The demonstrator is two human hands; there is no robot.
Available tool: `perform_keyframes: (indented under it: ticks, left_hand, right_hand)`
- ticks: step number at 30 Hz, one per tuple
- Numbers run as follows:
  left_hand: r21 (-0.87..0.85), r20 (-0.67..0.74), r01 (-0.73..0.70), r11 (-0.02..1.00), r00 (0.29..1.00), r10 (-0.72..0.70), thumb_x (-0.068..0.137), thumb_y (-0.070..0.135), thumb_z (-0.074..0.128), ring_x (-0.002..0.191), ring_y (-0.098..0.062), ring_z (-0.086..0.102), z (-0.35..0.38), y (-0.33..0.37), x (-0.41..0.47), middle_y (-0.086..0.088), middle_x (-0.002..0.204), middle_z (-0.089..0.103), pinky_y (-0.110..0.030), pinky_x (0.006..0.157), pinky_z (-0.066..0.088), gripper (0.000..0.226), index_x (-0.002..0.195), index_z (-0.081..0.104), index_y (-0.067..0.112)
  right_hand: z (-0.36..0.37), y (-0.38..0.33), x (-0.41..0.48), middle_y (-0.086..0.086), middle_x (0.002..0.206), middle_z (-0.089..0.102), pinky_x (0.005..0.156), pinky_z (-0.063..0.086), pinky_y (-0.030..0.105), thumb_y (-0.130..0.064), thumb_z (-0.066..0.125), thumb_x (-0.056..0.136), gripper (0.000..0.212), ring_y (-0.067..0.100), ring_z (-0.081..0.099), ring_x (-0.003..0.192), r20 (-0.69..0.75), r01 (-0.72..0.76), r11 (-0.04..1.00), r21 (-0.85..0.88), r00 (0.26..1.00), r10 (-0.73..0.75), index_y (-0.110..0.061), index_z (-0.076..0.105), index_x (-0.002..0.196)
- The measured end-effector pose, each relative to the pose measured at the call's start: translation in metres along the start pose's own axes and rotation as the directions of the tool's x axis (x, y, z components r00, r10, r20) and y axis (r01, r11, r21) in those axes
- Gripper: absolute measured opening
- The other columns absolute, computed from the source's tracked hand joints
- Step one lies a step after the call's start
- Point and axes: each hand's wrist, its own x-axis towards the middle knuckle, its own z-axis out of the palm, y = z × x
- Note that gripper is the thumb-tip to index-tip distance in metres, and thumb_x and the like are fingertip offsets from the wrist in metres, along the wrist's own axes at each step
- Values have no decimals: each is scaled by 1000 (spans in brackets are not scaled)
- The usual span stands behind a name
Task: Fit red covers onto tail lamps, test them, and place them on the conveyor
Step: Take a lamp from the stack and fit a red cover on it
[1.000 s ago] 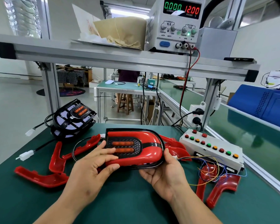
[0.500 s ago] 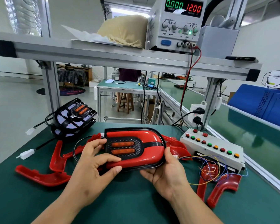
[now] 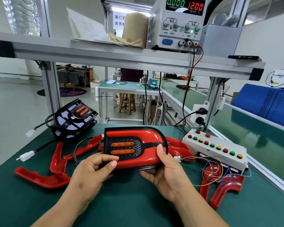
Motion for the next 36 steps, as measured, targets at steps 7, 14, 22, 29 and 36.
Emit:
perform_keyframes:
  ticks: [7,14,22,29,36]
  left_hand:
    - [-286,141,213,934,974,-179,72,16,69,100,-16,71,-4,4,0,-5,115,73,-33,82,52,45,117,67,16]
    - [-267,226,222,938,960,-163,79,14,64,109,-16,68,-10,10,2,-2,117,72,-31,89,48,42,120,69,21]
    - [-299,229,212,930,962,-146,76,13,66,106,-15,69,-9,6,6,-3,117,72,-24,79,55,41,116,71,18]
    - [-293,234,136,946,970,-67,77,15,67,107,-12,69,-7,4,5,0,118,72,-16,74,56,37,113,73,22]
    - [-256,222,1,967,973,57,81,21,63,106,-12,69,-2,4,5,-1,115,73,-14,78,54,31,108,76,27]
  right_hand:
    - [-1,0,-1,15,98,73,63,58,36,-43,68,74,52,26,71,76,-8,25,1000,-10,1000,-25,-12,61,116]
    - [-8,-3,-4,18,99,73,65,59,36,-32,73,73,24,28,72,80,66,-16,1000,8,998,16,-15,78,89]
    - [-8,-3,-3,17,103,73,68,59,37,-33,71,76,23,28,73,83,56,-1,1000,9,998,1,-17,79,89]
    - [-10,-4,-4,17,95,73,66,59,35,-21,72,75,28,27,72,77,103,8,1000,-20,995,-6,-10,72,101]
    - [-7,-7,-3,14,89,74,63,59,33,-20,71,72,28,24,72,73,83,79,996,-52,994,-75,-11,70,98]
